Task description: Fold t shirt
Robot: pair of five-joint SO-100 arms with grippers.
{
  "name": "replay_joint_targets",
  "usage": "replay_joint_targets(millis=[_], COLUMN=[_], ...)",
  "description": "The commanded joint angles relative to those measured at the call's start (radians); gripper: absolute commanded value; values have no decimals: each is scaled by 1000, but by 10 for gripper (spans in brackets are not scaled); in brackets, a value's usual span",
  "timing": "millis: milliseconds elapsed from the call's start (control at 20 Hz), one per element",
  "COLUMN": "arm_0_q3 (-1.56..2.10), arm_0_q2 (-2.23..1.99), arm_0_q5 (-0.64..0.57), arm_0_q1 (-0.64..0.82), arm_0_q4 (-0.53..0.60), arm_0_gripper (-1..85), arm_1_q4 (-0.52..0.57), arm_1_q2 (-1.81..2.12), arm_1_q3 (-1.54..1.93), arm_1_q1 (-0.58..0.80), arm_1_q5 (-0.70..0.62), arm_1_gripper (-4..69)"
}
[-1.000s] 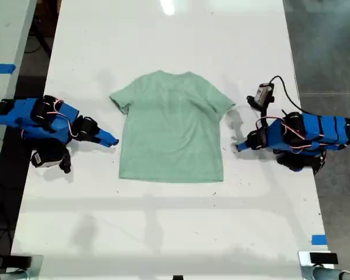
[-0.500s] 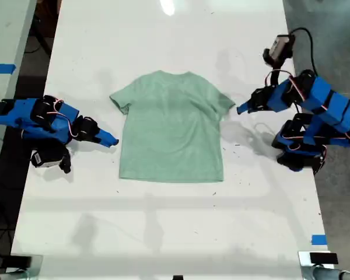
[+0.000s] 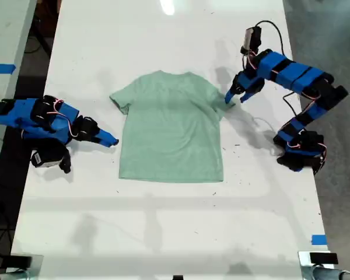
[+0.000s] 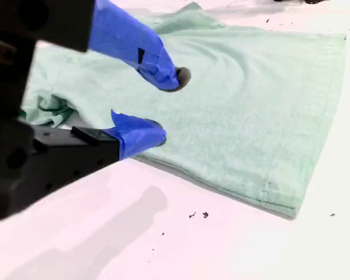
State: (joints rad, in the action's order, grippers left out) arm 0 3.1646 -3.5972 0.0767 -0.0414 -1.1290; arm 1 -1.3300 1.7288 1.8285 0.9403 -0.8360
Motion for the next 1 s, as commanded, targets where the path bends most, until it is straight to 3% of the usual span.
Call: replay_joint_targets(millis=[0, 150, 300, 550, 850, 950], arm_0_q3=[2, 2, 2, 2, 2, 2], arm_0_q2=[-5, -5, -5, -5, -5, -5], arm_0_q5=[-6, -6, -6, -6, -6, -6], arm_0_q1=[-12, -12, -12, -12, -12, -12], arm_0_q4=[18, 18, 18, 18, 18, 18], arm_0_gripper=[113, 113, 113, 113, 113, 113], arm_1_q4=[101, 158, 172, 52, -141, -126], arm_1_q2=[-89, -178, -209, -130, -166, -196], arm_1_q3=[-29, -29, -28, -173, -634, -699], arm_1_q1=[0, 0, -3, -81, -295, -380], arm_1_q5=[-15, -15, -5, 15, 46, 66], arm_1_gripper=[204, 178, 17, 17, 15, 15])
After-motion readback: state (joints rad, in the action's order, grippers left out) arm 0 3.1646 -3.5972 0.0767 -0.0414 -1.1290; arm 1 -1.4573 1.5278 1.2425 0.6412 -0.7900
